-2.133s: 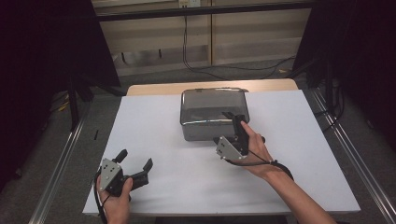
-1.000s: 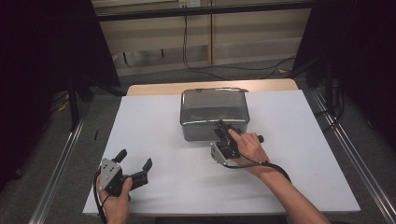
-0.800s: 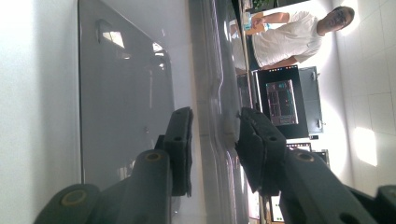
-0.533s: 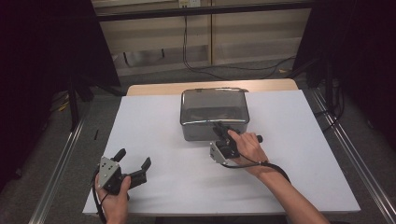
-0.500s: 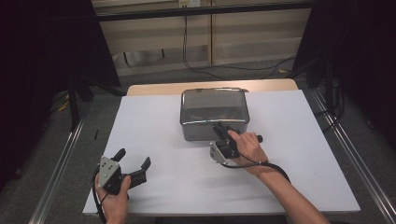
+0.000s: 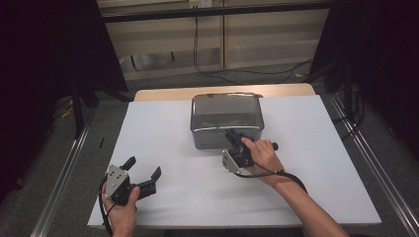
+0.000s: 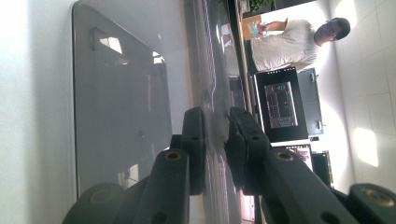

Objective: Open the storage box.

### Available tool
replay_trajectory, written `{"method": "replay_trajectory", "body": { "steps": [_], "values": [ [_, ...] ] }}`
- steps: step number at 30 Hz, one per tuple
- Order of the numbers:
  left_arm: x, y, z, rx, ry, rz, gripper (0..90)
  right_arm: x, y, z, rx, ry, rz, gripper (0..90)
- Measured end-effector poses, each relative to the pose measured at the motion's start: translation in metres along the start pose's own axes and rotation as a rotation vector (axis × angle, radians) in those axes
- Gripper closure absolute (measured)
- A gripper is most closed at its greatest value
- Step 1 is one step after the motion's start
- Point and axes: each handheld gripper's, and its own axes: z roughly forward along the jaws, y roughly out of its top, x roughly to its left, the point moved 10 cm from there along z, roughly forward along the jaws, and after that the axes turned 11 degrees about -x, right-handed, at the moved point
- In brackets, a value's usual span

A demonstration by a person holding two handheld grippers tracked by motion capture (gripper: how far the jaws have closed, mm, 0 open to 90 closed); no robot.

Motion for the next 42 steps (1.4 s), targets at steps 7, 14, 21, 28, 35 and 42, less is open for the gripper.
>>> {"method": "replay_trajectory", "body": {
  "steps": [7, 14, 21, 28, 35, 42],
  "values": [
    [-0.004, -0.001, 0.004, 0.013, -0.04, -0.016, 6.3, -0.004, 0.001, -0.001, -0.006, -0.008, 0.0, 77.4],
    [-0.01, -0.002, 0.011, 0.038, -0.094, 0.001, 6.7, -0.007, 0.001, -0.002, -0.006, -0.017, 0.004, 77.8],
    [-0.011, 0.002, 0.021, 0.032, -0.096, -0.021, 5.7, -0.009, 0.002, -0.001, -0.012, -0.02, 0.004, 78.0],
    [-0.014, 0.004, 0.036, 0.034, -0.122, -0.01, 4.1, -0.013, 0.002, -0.002, -0.014, -0.028, 0.008, 78.3],
    [-0.015, 0.009, 0.055, 0.01, -0.144, 0.012, 4.3, -0.015, 0.003, -0.001, -0.019, -0.033, 0.01, 78.4],
    [-0.023, 0.01, 0.08, 0.012, -0.176, 0.031, 7.9, -0.016, 0.003, -0.002, -0.023, -0.033, 0.016, 78.4]
  ]
}}
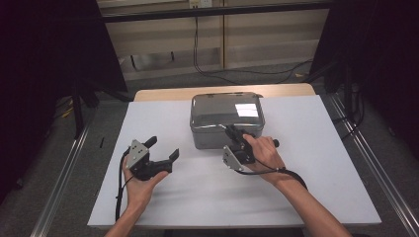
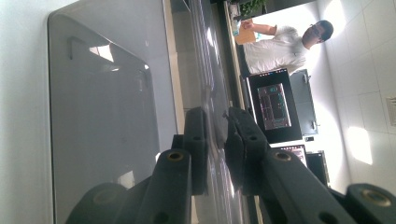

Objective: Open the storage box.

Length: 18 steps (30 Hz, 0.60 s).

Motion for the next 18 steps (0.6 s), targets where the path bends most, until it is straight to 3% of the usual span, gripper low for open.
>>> {"method": "replay_trajectory", "body": {
  "steps": [5, 15, 18],
  "values": [
    [0.0, 0.004, 0.018, 0.009, -0.034, 0.023, 11.6, -0.002, 0.0, -0.001, 0.004, -0.001, 0.011, 78.4],
    [-0.004, 0.01, 0.043, -0.013, -0.056, 0.029, 15.3, -0.006, 0.001, 0.0, -0.002, -0.006, 0.006, 78.9],
    [-0.004, 0.01, 0.05, -0.01, -0.055, 0.051, 16.4, -0.008, 0.002, 0.0, -0.006, -0.006, 0.005, 79.0]
  ]
}}
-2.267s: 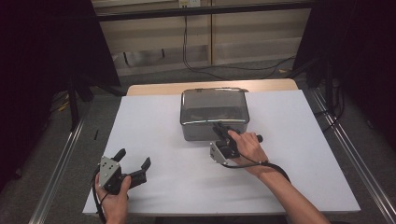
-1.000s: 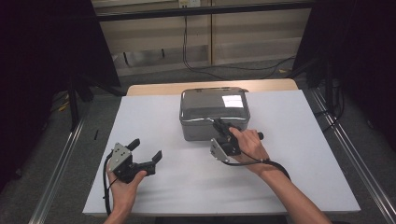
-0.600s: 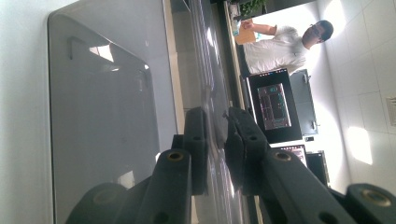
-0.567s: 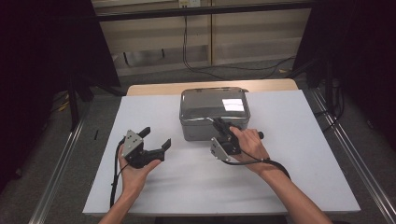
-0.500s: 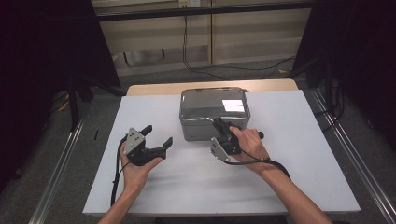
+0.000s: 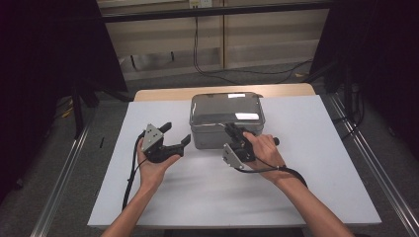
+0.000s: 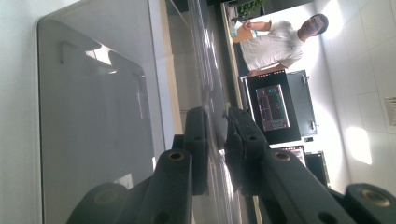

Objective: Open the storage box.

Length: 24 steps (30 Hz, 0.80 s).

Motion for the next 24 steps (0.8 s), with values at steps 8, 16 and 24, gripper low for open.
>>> {"method": "replay_trajectory", "body": {
  "steps": [8, 16, 24],
  "values": [
    [0.004, -0.006, 0.014, 0.0, 0.013, -0.019, 18.4, -0.004, 0.001, 0.0, -0.004, -0.013, 0.007, 79.3],
    [0.003, -0.007, 0.024, -0.004, 0.009, 0.013, 25.9, -0.007, 0.002, 0.001, -0.009, -0.018, 0.001, 79.4],
    [0.006, -0.003, 0.034, -0.02, 0.011, 0.063, 32.9, -0.008, 0.002, 0.0, -0.007, -0.018, 0.003, 79.5]
  ]
}}
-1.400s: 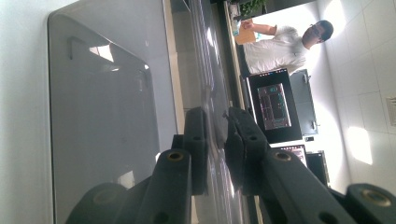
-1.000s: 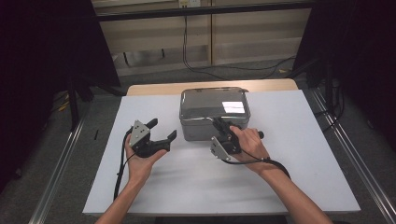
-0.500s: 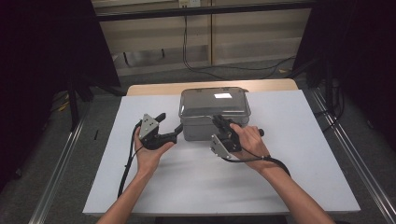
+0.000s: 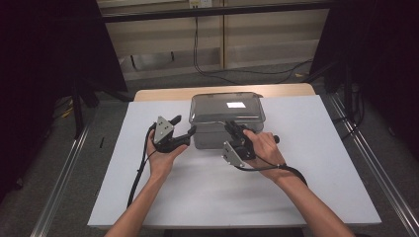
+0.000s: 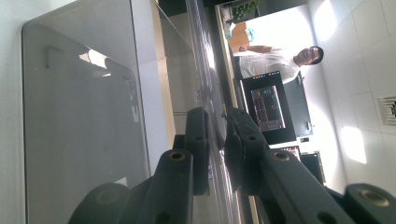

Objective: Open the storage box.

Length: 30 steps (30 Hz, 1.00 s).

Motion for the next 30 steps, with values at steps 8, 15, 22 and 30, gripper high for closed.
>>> {"method": "replay_trajectory", "body": {
  "steps": [8, 15, 22, 30],
  "values": [
    [0.0, 0.002, 0.005, -0.029, -0.002, -0.024, 43.3, 0.0, 0.0, 0.0, 0.001, 0.003, 0.002, 79.3],
    [0.003, 0.001, 0.007, -0.038, 0.007, 0.0, 43.2, 0.0, 0.0, 0.0, -0.002, 0.005, 0.006, 79.1],
    [0.003, -0.001, 0.011, -0.043, 0.002, -0.008, 46.2, 0.002, 0.0, 0.001, -0.002, 0.009, 0.012, 77.9],
    [0.001, -0.001, 0.011, -0.028, 0.0, 0.002, 48.8, -0.003, -0.011, 0.002, 0.008, -0.008, 0.095, 58.9]
  ]
}}
